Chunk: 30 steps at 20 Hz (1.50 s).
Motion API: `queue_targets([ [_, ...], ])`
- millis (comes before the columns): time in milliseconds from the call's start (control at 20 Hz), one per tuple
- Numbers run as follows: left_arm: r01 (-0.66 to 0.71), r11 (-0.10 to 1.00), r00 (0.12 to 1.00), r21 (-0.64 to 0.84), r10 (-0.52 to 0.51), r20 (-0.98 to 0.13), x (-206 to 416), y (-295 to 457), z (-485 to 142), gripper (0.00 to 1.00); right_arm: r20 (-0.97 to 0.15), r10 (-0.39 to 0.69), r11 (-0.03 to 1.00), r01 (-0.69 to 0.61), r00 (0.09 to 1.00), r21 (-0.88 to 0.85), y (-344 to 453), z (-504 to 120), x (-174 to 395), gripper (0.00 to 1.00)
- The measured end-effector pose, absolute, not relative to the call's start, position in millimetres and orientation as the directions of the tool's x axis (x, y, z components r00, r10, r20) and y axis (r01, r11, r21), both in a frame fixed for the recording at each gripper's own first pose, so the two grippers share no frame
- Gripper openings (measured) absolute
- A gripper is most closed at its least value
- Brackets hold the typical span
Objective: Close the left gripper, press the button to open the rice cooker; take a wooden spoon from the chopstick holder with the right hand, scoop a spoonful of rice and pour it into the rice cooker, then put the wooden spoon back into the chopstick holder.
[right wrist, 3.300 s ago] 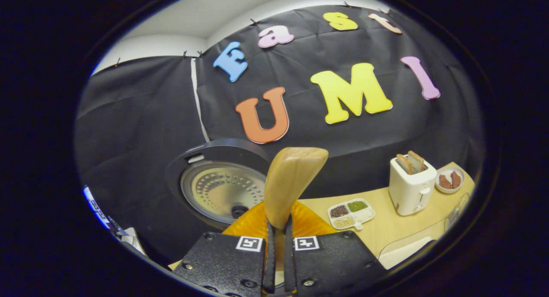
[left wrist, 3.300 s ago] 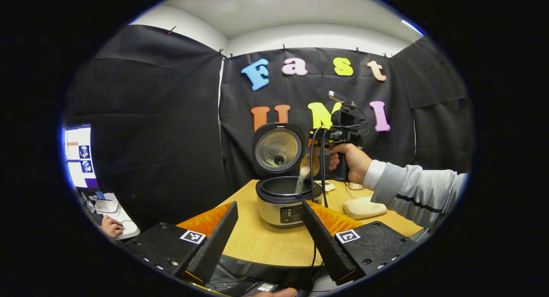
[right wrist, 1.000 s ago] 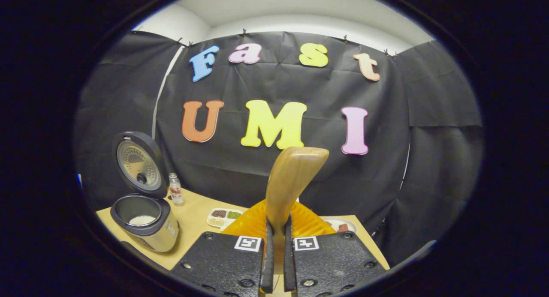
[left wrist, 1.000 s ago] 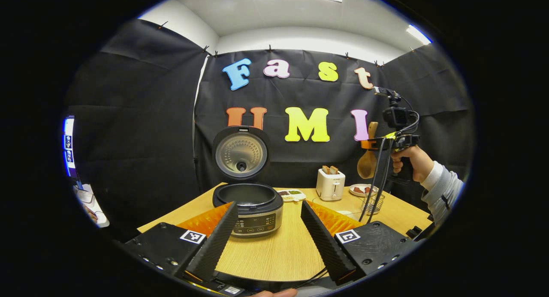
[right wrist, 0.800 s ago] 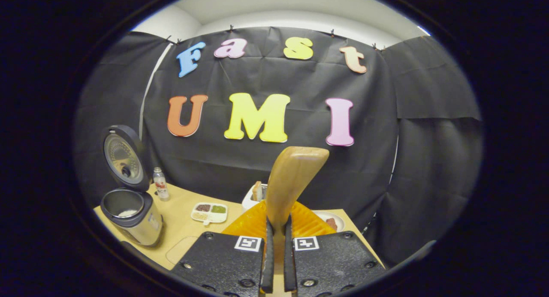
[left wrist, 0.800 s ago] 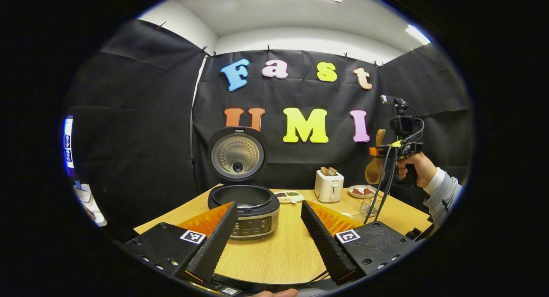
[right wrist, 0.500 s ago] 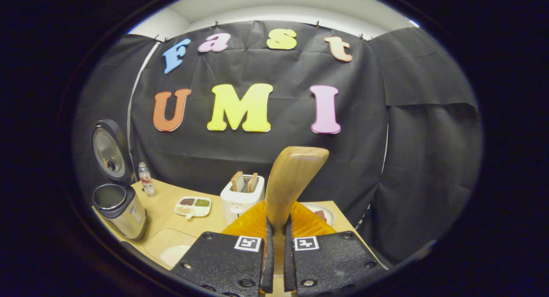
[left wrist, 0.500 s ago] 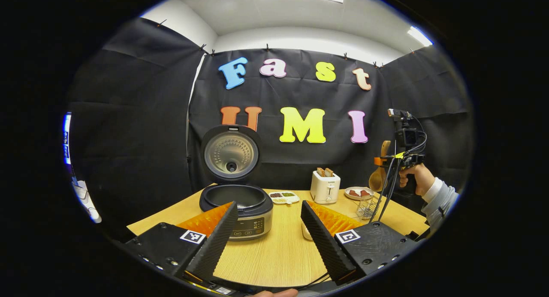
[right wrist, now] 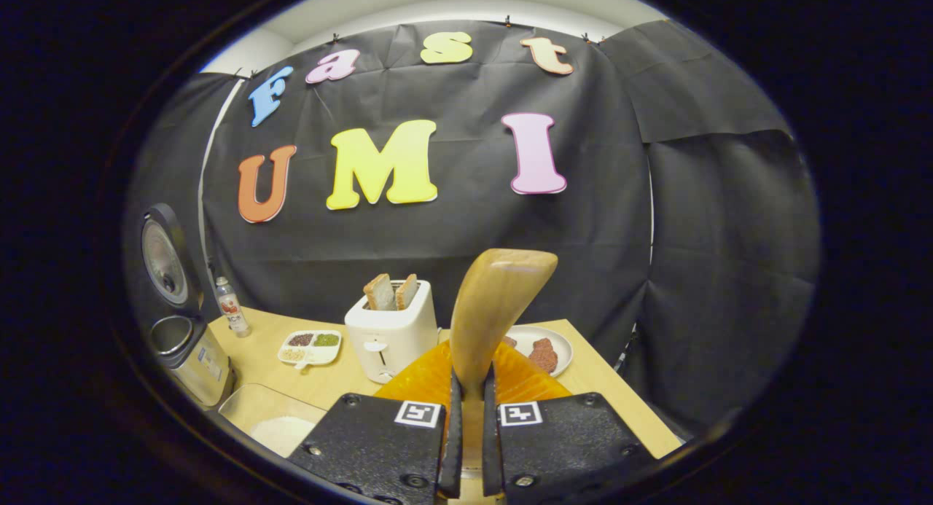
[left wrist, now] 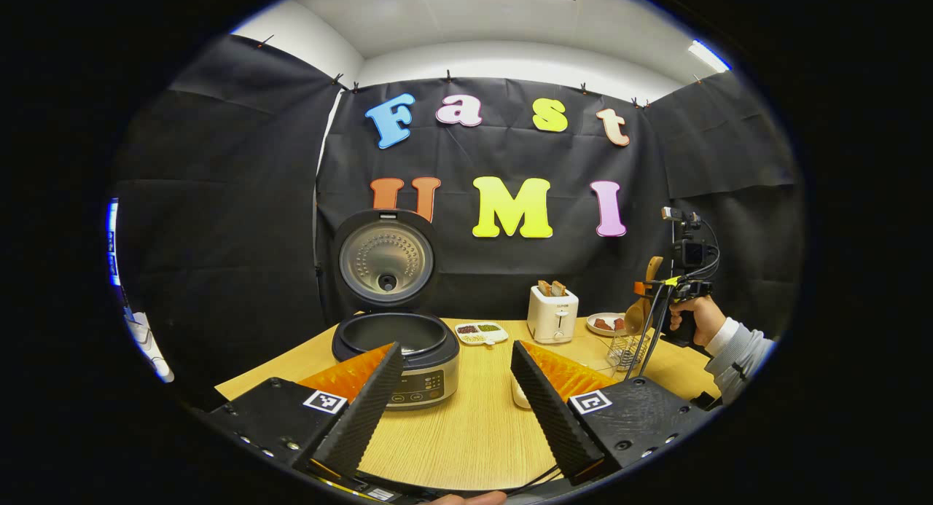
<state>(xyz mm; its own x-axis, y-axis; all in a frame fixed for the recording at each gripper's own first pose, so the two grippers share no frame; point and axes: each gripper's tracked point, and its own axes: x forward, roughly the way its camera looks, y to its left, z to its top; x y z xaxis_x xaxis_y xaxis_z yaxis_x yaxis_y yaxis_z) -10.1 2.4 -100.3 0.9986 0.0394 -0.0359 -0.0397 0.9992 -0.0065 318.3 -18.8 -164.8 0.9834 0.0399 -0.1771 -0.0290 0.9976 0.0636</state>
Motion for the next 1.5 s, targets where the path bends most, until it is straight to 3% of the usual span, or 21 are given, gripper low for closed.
queue_targets([
  [100,-0.038,0.999,0.998,-0.024,0.037,-0.046,-7,1,-103,0.95,-0.159,0.073,0.993,-0.057,0.985,0.102,-17,-161,319,0.19],
  [150,-0.034,0.999,0.998,-0.033,0.033,-0.048,-5,-1,-102,0.96,-0.134,0.081,0.99,-0.064,0.988,0.125,-18,-153,320,0.28],
  [250,-0.035,0.998,0.998,-0.043,0.033,-0.06,-3,-1,-104,0.96,-0.085,0.058,0.991,-0.047,0.995,0.128,-29,-139,317,0.6],
  [300,-0.039,0.998,0.997,-0.044,0.036,-0.061,-1,0,-104,0.96,-0.063,0.032,0.993,-0.024,0.997,0.117,-36,-133,315,0.6],
  [550,-0.054,0.998,0.998,-0.015,0.054,-0.042,16,4,-94,0.95,-0.023,0.012,0.995,-0.01,1.0,0.095,-42,-109,289,0.95],
  [1100,-0.121,0.992,0.992,0.022,0.12,0.036,51,44,-31,0.95,-0.032,0.043,0.992,-0.039,0.999,0.121,-32,-70,179,0.96],
  [1500,-0.169,0.983,0.978,0.07,0.158,0.134,92,80,54,0.94,0.012,0.084,0.992,-0.085,0.996,0.098,-13,-55,97,0.96],
])
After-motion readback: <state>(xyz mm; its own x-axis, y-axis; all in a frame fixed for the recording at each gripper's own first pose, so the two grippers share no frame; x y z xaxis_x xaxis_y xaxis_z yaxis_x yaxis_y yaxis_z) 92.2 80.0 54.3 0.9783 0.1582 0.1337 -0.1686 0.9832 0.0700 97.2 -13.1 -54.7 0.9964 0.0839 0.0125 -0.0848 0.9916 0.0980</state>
